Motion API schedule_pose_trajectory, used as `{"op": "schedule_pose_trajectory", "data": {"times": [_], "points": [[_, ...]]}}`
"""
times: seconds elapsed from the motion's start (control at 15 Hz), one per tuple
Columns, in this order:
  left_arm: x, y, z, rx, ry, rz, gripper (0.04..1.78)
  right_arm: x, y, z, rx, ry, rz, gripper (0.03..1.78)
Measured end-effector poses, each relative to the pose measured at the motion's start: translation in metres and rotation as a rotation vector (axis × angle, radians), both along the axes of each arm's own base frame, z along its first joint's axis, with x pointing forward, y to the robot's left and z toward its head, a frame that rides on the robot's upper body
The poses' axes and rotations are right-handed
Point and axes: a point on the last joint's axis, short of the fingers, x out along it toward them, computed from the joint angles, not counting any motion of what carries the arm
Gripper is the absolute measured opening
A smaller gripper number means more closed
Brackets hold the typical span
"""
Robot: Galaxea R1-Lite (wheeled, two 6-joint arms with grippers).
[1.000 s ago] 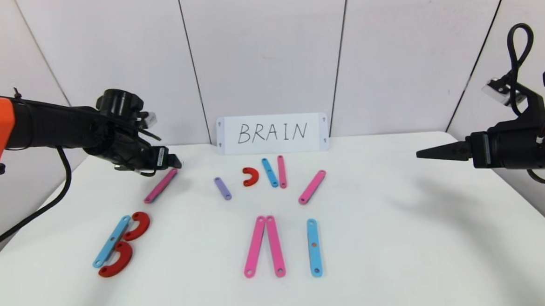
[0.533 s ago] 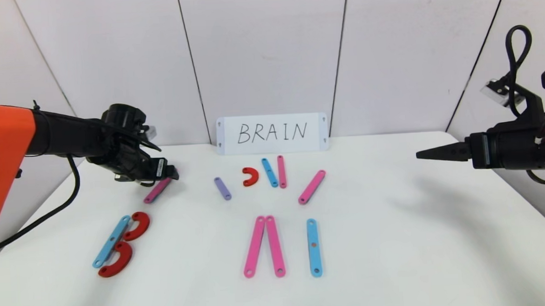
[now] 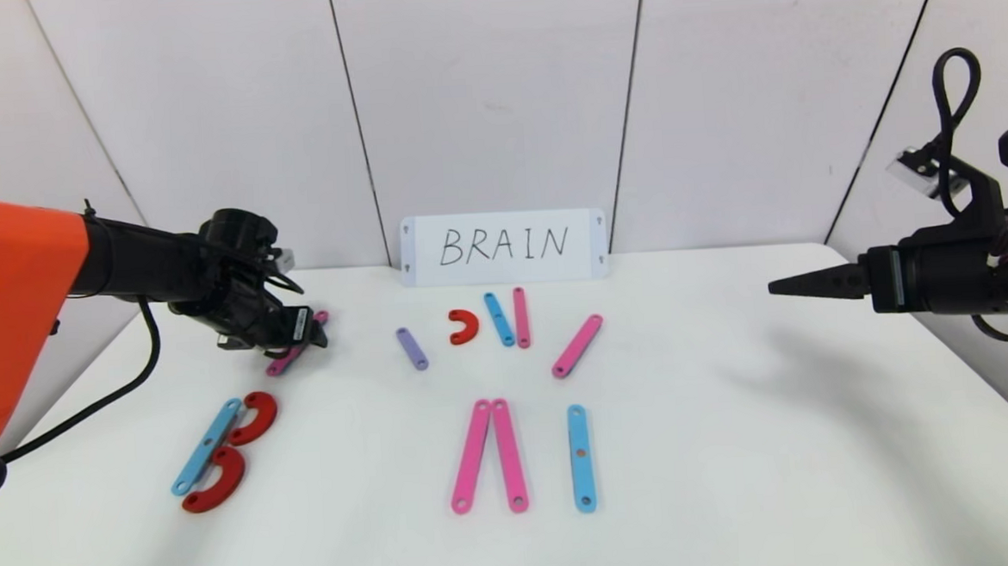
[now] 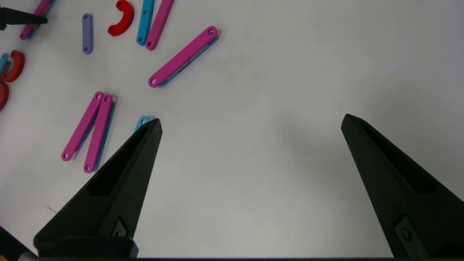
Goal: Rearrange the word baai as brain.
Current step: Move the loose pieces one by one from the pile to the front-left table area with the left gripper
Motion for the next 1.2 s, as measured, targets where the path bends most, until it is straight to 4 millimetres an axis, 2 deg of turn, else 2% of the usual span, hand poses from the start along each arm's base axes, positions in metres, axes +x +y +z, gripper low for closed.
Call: {"op": "schedule_pose_trajectory", "data": {"times": [0.33,0.47,0.8,1.0,1.2], "points": [[0.003,0.0,-0.003,0.0,0.002,0.0,0.51,0.0,0.0,0.0,0.0,0.0,0.0,1.73],[0.003,0.0,-0.004,-0.001,0.005,0.0,0.31,0.0,0.0,0.0,0.0,0.0,0.0,1.73],[0.001,-0.001,-0.004,-0.002,0.009,0.001,0.3,0.0,0.0,0.0,0.0,0.0,0.0,1.73],[-0.008,-0.003,0.011,-0.01,-0.012,0.004,0.3,0.0,0.0,0.0,0.0,0.0,0.0,1.73],[-0.027,-0.015,0.031,-0.034,-0.038,0.002,0.3,0.0,0.0,0.0,0.0,-0.001,0.0,1.73]]}}
